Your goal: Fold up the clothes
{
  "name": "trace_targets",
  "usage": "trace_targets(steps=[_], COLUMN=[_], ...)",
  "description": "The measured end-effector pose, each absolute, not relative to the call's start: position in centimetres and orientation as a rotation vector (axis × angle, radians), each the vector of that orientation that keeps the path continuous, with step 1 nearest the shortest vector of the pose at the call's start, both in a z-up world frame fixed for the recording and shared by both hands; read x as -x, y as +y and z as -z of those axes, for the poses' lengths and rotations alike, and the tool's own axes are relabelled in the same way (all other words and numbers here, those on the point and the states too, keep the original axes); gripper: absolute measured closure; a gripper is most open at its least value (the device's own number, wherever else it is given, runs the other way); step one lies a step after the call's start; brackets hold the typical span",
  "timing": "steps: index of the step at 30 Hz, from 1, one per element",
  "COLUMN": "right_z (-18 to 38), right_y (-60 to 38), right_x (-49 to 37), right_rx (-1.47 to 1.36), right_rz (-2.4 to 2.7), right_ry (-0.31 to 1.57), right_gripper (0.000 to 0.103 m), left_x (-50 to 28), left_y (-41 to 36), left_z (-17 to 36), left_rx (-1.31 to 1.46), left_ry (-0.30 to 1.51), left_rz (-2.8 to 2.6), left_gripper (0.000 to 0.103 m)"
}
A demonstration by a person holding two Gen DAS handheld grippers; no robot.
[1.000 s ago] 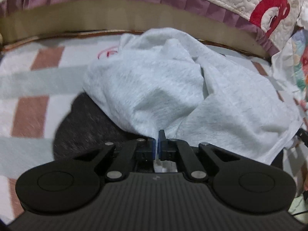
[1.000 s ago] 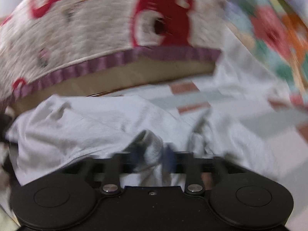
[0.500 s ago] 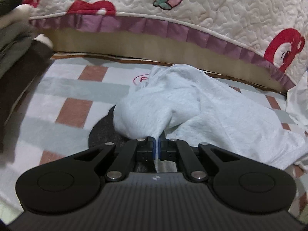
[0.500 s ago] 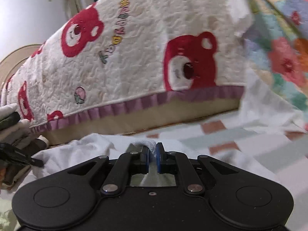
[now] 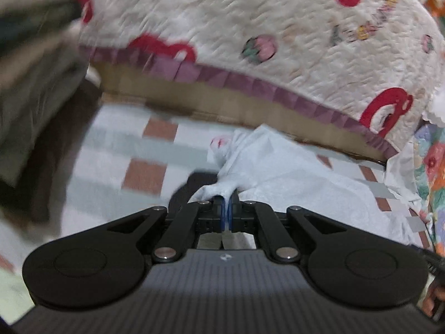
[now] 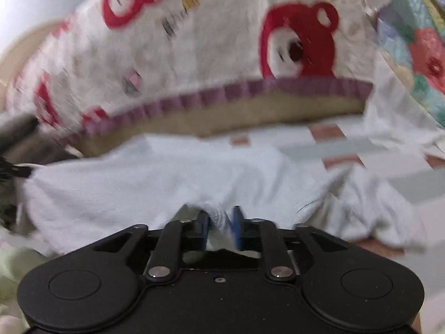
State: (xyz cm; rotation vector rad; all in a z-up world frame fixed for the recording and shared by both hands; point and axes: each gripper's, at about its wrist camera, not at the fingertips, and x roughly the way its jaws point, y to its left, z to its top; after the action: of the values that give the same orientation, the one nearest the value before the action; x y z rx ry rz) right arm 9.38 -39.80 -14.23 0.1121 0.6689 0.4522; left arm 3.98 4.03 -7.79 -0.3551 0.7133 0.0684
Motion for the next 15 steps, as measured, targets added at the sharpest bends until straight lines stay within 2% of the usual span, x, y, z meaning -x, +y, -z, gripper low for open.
trace_targets(steps=[3,4,5,6,7,11,12,13,14,15], right_z=[15.3,15.7,16.1,16.5,16.9,18.1,18.4,18.5,18.3,17.5], right_y=[-38.3,-37.9,-37.8,-37.8,-37.9,-38.5,-38.6,-38.5,-38.2,-37.9], right_x=[-9.3,-9.3,-9.5,-9.7,-9.9,-10.4,-10.5,-10.7,-11.0,-11.2], right_rx=[-0.023,0.006,0.022,0.027,0.023,-0.082,-0.102,-0.099,-0.077,-0.059], right_rz=[-0.397,-0.371,-0.337,-0.296,-0.255,-0.204,-0.202,-0.209,-0.225,-0.251], right_ry=[0.712,0.726,0.752,0.783,0.812,0.82,0.808,0.799,0.794,0.785], right_gripper=[0.076,0.071,0.061,0.04,0.033,0.033,0.038,0.075,0.088,0.091], left_x=[-3.3,-3.1,-2.9,-2.7,-2.5,-2.7,-3.1,-3.5,-4.1,-4.8], left_y=[5.0,5.0,5.1,5.2,5.1,4.6,4.5,4.4,4.5,4.7], left_z=[10.1,10.4,10.7,11.0,11.3,12.9,13.3,13.8,14.0,14.1], left_rx=[0.421,0.424,0.425,0.425,0.419,0.375,0.363,0.351,0.34,0.329], left_ry=[0.703,0.695,0.686,0.678,0.671,0.702,0.725,0.748,0.765,0.779], left_rz=[-0.07,-0.067,-0.062,-0.057,-0.053,-0.064,-0.078,-0.092,-0.105,-0.118], left_gripper=[0.102,0.102,0.102,0.102,0.102,0.102,0.102,0.102,0.102,0.102])
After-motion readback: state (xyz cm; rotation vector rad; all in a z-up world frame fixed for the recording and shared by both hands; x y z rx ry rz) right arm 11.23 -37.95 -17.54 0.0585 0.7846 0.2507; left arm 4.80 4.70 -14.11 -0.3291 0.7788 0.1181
